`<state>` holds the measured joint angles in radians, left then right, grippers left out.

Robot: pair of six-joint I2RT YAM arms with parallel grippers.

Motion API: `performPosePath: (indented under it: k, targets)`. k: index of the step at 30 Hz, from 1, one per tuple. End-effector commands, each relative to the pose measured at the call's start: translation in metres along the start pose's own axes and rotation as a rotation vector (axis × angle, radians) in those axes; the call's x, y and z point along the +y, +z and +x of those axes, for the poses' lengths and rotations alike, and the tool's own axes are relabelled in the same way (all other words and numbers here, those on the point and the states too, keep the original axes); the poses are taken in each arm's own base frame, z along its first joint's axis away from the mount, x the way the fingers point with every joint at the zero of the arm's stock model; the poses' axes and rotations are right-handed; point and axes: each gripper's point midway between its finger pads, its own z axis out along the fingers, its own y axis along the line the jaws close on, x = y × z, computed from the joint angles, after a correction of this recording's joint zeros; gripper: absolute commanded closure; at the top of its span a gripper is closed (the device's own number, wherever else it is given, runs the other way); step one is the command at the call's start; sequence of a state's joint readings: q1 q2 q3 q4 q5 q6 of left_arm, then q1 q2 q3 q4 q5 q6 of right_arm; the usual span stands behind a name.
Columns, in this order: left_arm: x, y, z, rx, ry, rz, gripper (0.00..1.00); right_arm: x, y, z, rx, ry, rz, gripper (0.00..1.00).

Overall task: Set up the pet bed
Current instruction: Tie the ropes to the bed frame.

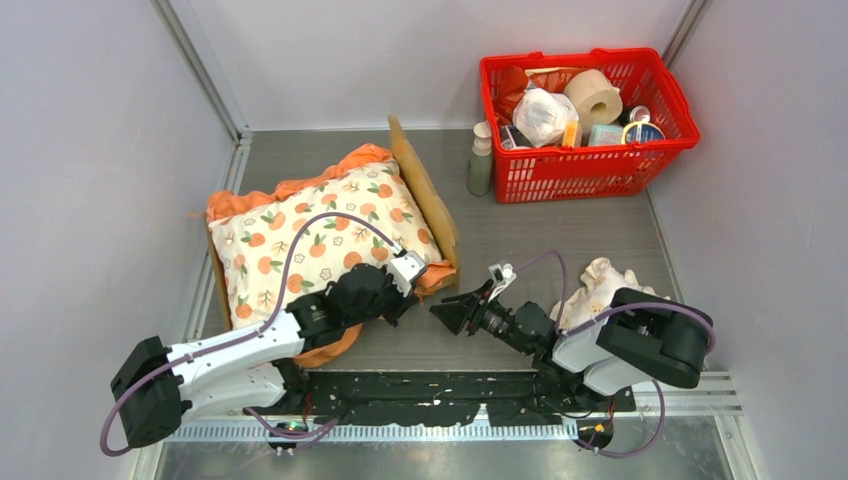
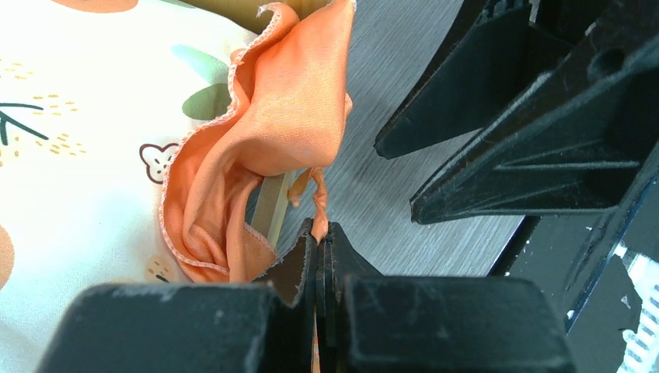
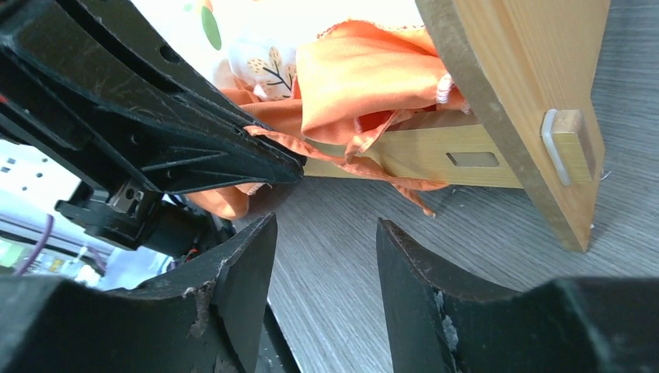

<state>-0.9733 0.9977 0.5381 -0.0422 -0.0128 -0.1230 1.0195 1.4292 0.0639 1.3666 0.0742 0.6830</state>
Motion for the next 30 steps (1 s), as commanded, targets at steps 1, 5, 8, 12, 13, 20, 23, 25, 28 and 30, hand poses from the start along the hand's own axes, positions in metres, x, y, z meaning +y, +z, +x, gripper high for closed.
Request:
performPosePath:
  k: [1, 5, 8, 12, 13, 20, 23, 25, 28, 30]
  targets:
    - [0.001, -0.001, -0.023, -0.064, 0.003, -0.012, 1.0, -0.001, 0.006, -0.013, -0.091, -0.106, 0.038, 0.44]
    - [0.0, -0.001, -0.021, -0.063, -0.007, -0.007, 1.0, -0.015, 0.015, 0.0, -0.105, -0.044, 0.083, 0.44]
    - [-0.002, -0.002, -0.022, -0.065, -0.012, 0.006, 1.0, -0.021, 0.025, 0.014, -0.077, -0.038, 0.099, 0.44]
    - [-0.003, -0.005, -0.023, -0.071, -0.013, 0.007, 1.0, -0.027, 0.037, 0.02, -0.08, -0.062, 0.128, 0.42]
    - [-0.003, -0.006, -0.024, -0.074, -0.015, 0.008, 1.0, -0.032, 0.039, 0.02, -0.085, -0.081, 0.145, 0.41]
    - [-0.004, -0.004, -0.023, -0.074, -0.022, 0.015, 1.0, -0.041, 0.059, 0.024, -0.106, -0.135, 0.182, 0.42]
    - [-0.006, -0.002, -0.022, -0.067, -0.023, 0.022, 1.0, -0.049, 0.058, 0.022, -0.131, -0.148, 0.233, 0.44]
    - [-0.01, -0.002, -0.021, -0.062, -0.029, 0.047, 1.0, -0.042, 0.065, 0.022, -0.134, -0.156, 0.209, 0.46]
    - [-0.011, -0.001, -0.019, -0.057, -0.034, 0.052, 1.0, -0.03, 0.071, 0.026, -0.118, -0.158, 0.156, 0.53]
    - [-0.011, -0.001, -0.018, -0.055, -0.032, 0.05, 1.0, -0.025, 0.07, 0.028, -0.106, -0.146, 0.139, 0.67]
